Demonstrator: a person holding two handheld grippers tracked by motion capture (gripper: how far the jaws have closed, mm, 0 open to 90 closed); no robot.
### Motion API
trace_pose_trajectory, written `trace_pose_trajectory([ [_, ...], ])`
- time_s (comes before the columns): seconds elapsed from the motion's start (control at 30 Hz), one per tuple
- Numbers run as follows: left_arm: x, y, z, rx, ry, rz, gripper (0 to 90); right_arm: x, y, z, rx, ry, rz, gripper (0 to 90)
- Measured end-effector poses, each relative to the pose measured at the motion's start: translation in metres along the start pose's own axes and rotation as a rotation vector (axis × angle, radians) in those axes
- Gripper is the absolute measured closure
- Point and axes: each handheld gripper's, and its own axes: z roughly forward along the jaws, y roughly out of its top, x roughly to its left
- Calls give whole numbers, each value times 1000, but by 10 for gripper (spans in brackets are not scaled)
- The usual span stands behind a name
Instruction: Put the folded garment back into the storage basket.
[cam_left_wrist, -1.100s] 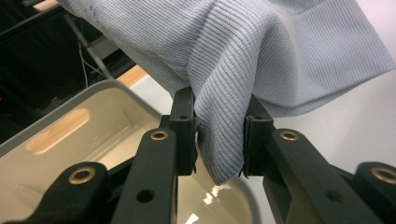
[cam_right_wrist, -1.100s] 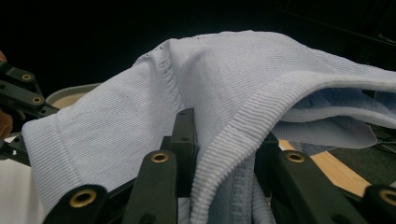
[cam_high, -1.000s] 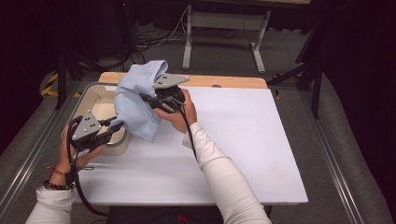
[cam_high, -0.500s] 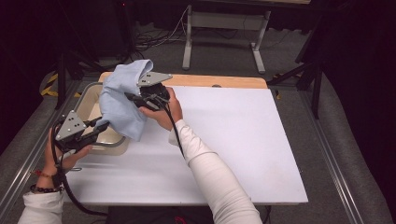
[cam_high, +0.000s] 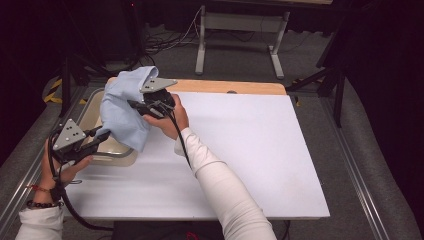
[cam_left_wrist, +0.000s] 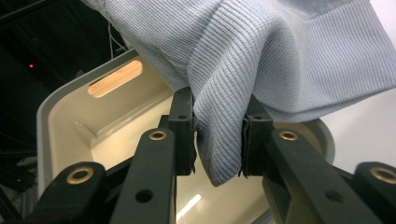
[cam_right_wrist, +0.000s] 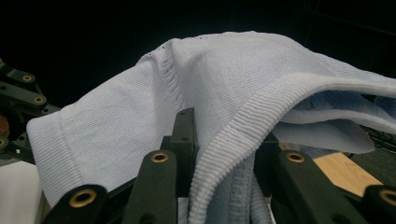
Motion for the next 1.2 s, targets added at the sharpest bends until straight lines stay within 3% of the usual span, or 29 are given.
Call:
trace_pose_trajectory([
  [0.27, 2, -3, -1, 15, 0, 10, 724, 1, -2, 5, 2, 3, 4, 698],
  [0.4, 5, -5, -5, 17, 21, 2, 724, 3, 1, 9, 3, 8, -4, 697],
  [0.57, 11, -11, -7, 20, 34, -20, 723, 7, 2, 19, 9, 13, -5, 697],
  [1.2, 21, -31, -21, 63, 83, -33, 721, 19, 2, 53, 42, 67, 7, 700],
])
